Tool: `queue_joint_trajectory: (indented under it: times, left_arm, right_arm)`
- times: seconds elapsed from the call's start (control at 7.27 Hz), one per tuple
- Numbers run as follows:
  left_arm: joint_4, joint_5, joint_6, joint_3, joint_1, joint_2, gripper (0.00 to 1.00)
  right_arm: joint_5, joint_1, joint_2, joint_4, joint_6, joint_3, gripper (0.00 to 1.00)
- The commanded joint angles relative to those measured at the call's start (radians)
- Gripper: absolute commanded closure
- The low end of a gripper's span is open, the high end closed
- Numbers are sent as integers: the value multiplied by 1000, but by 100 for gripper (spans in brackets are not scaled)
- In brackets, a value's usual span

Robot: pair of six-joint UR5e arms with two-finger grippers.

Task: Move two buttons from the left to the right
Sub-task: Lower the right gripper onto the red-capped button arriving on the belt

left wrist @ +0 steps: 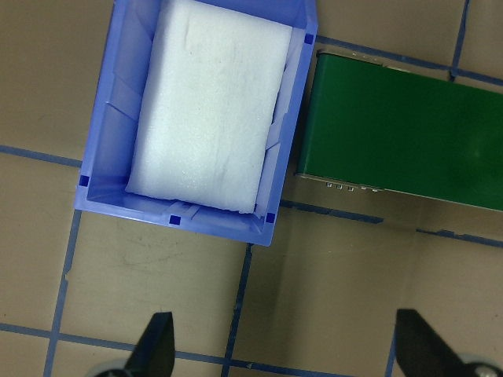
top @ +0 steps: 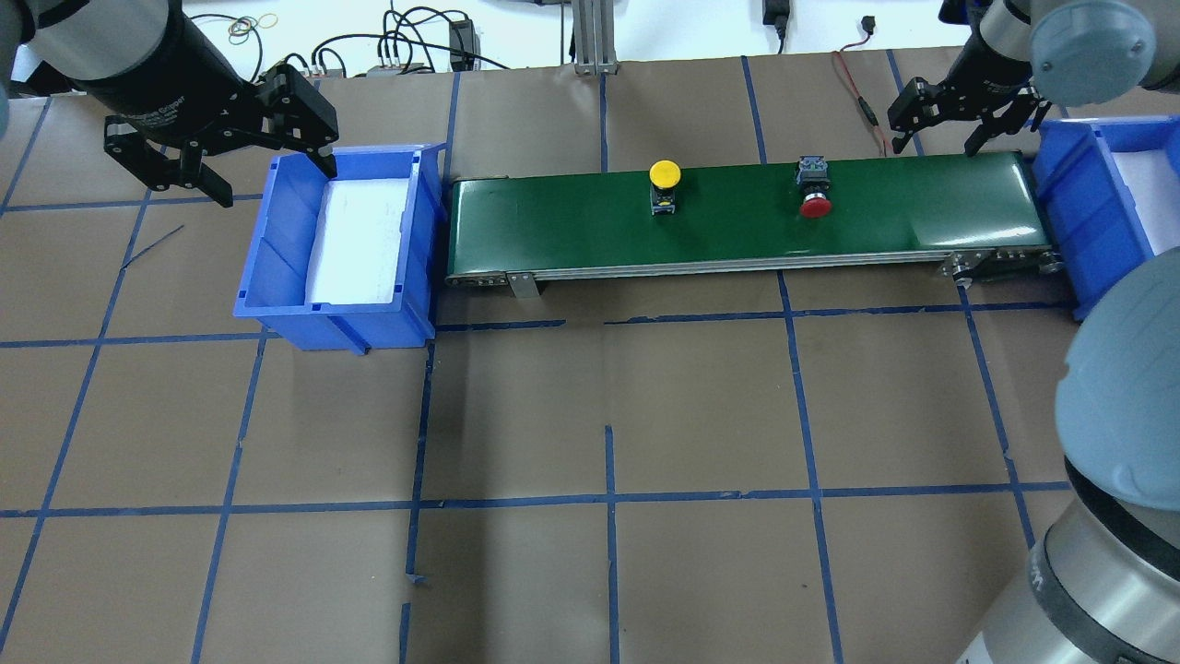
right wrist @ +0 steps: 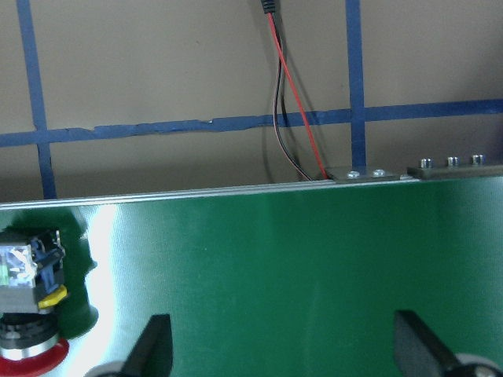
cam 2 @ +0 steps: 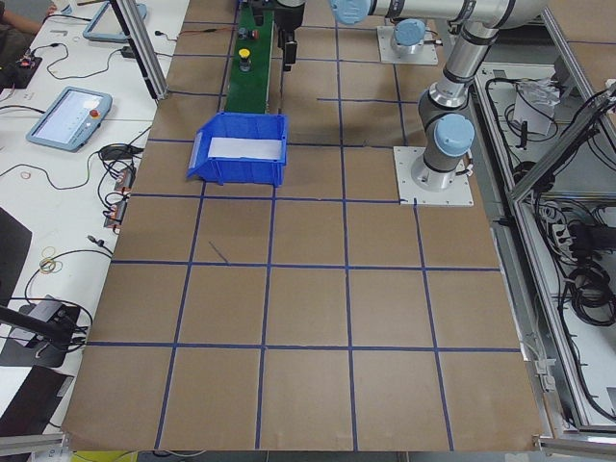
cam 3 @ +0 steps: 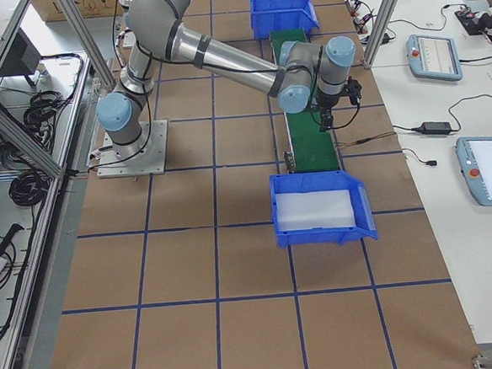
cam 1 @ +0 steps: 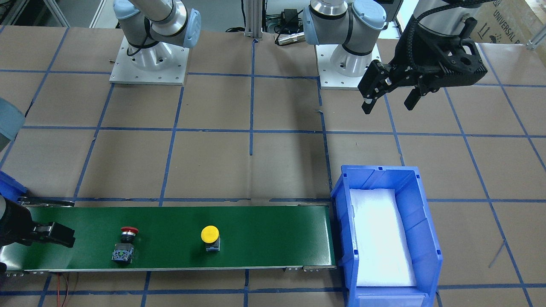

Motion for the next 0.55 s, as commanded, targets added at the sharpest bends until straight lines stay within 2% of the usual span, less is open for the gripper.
queue_joint_trajectory:
  times: [0.0, 0.28, 0.41]
  left_arm:
    - [0, 3, 9, -2, -11, -6, 0]
    - [0, 77, 44, -2, -12, -6, 0]
    - [0, 76, 45, -4, -12, -6, 0]
  right_arm:
    - [12, 1, 1, -1, 1, 3, 0]
    - [12, 0, 1, -25, 4, 21, 0]
    - [12, 1, 1, -25, 5, 21, 0]
